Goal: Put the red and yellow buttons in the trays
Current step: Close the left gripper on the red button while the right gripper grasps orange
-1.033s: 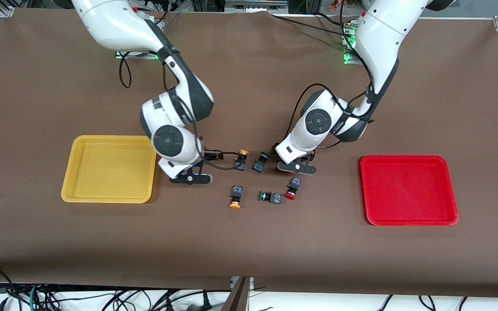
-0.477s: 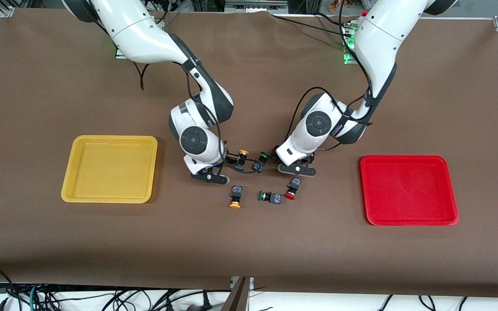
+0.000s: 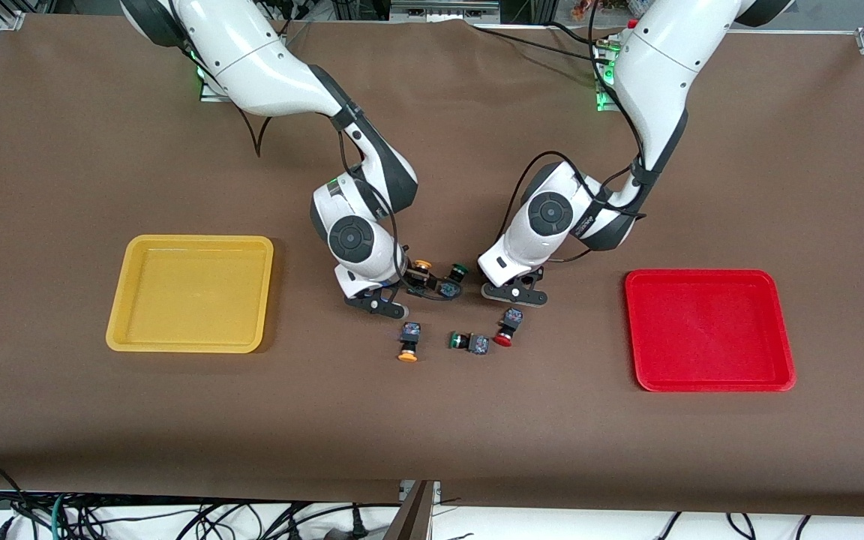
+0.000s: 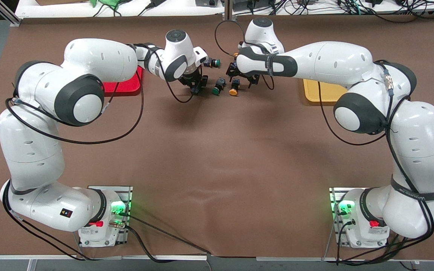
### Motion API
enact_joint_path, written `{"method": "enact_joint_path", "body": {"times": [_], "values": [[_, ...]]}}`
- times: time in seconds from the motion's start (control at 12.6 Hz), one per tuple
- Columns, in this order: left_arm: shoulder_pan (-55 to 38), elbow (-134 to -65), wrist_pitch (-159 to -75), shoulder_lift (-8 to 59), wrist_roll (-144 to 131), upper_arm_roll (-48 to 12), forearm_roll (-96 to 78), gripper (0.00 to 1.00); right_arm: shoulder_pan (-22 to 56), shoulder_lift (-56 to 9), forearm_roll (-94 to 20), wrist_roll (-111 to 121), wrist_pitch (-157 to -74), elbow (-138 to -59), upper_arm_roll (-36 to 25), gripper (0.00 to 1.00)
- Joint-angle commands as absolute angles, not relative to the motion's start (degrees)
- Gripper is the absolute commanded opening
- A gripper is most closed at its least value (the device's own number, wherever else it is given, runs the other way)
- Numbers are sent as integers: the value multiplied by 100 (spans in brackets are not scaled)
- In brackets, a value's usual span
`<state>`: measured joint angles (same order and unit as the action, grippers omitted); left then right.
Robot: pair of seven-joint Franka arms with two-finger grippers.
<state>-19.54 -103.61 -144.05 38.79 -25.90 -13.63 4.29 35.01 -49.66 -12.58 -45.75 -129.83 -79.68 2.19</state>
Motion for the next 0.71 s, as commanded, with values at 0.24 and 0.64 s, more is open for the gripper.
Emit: {"method": "enact_joint_path", "body": {"times": [0.24,0.64], "values": [[-1715,-10363,-13134,3253,-2584,-1336,571,17,3674,-5089,-1371,-4693,-13227,-7972,176,63],[-926,-10318,-12244,2761,-1192,-1336,580,16,3604,-5010,-1266,-4483,-13184,-7937,141,0]]}}
